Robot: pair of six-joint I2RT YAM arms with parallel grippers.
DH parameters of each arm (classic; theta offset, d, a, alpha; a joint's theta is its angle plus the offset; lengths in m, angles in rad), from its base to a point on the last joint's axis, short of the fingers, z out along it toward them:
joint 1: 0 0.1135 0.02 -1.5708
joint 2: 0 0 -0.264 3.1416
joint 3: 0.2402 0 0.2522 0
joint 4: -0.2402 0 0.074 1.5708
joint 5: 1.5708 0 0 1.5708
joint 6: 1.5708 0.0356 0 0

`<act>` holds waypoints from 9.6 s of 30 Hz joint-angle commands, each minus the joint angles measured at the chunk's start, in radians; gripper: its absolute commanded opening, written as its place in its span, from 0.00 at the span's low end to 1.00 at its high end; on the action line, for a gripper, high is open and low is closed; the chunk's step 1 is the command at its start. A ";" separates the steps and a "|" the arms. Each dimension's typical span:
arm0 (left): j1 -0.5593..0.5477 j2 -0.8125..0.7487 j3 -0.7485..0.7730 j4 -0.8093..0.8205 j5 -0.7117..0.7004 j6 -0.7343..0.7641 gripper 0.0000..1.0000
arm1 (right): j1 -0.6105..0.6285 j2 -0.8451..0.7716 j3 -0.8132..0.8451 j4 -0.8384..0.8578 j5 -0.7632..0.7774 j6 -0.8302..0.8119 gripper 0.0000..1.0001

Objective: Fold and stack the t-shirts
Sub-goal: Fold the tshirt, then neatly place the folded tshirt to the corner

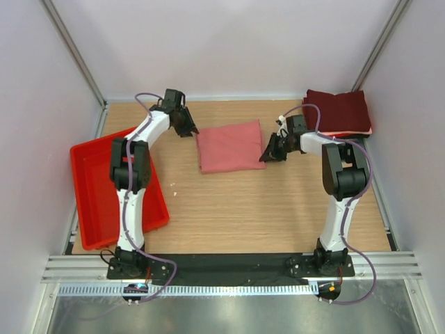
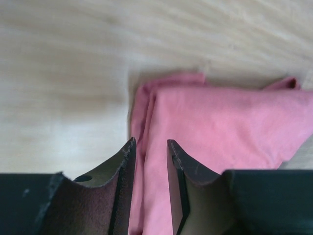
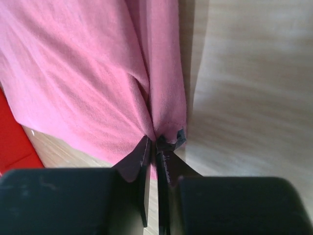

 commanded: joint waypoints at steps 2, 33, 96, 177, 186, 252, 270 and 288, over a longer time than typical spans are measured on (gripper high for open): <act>-0.087 -0.278 -0.154 -0.055 -0.086 0.099 0.34 | 0.006 -0.133 -0.122 0.084 0.002 0.107 0.10; -0.226 -0.312 -0.512 0.074 -0.067 0.010 0.37 | -0.045 0.066 0.155 0.168 -0.316 0.134 0.03; -0.042 -0.449 -0.392 0.151 0.091 0.039 0.41 | -0.039 -0.196 -0.150 0.194 0.362 0.188 0.74; -0.045 -0.727 -0.480 -0.069 0.196 0.116 0.43 | -0.188 0.175 1.197 -0.829 0.564 -0.402 0.01; -0.045 -0.711 -0.486 -0.061 0.239 0.105 0.42 | -0.408 0.242 1.341 -0.634 0.424 -0.435 0.01; -0.045 -0.642 -0.503 -0.015 0.274 0.101 0.42 | -0.487 -0.041 0.541 0.088 0.453 0.012 0.67; -0.055 -0.671 -0.504 -0.009 0.252 0.124 0.42 | -0.283 0.204 0.612 0.093 0.290 -0.105 0.40; -0.052 -0.668 -0.498 -0.007 0.286 0.116 0.42 | -0.041 0.267 0.571 0.156 0.732 -0.494 0.14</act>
